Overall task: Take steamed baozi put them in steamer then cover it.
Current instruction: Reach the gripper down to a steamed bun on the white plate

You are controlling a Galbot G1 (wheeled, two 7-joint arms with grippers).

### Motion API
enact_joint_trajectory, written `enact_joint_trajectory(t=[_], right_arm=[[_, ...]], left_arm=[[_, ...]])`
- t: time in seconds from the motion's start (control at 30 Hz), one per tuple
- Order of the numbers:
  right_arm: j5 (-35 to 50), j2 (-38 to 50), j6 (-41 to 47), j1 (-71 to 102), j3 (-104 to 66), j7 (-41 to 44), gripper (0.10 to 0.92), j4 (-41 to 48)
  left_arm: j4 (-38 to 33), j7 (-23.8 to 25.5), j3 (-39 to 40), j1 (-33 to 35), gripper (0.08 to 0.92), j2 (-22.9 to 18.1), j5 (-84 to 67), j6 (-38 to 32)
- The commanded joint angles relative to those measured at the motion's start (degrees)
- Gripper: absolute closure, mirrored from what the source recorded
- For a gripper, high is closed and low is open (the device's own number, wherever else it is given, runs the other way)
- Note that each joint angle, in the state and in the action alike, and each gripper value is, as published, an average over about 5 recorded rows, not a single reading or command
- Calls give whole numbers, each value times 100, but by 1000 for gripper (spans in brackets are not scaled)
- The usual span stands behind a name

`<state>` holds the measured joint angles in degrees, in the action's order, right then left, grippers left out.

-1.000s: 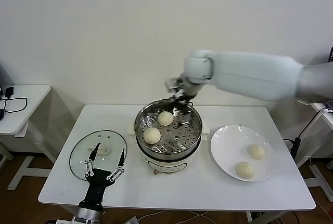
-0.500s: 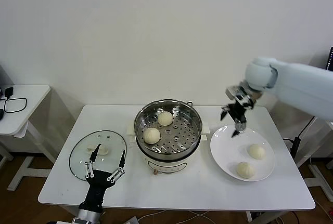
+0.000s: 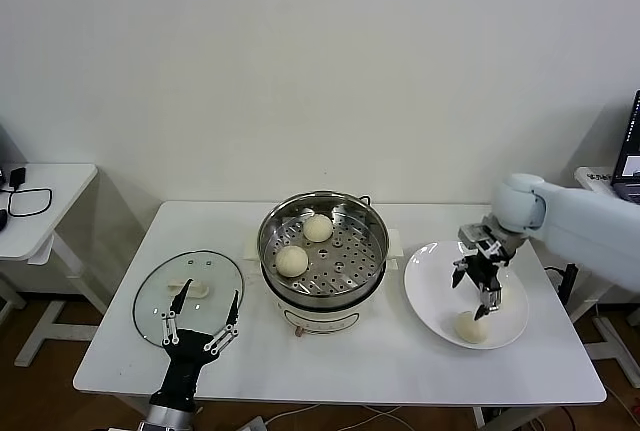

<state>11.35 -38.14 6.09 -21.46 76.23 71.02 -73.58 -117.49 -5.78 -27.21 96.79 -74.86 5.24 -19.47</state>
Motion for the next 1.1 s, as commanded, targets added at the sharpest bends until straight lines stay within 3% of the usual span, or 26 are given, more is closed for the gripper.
enact_joint_trajectory(t=[0.03,0.77,1.1], right_arm=[[-183,121,-51,562,-222,-90,203,140],[-272,-48,-55,867,-403,-297,208,467],[-269,-60,-52,926,-447,-300,315,463]], left_arm=[[19,-3,3,1,177,3,8,-10],[69,-13,-39,-20,177,-3,8,-21],[78,-20,-68,-24,177,-3,3,-29]])
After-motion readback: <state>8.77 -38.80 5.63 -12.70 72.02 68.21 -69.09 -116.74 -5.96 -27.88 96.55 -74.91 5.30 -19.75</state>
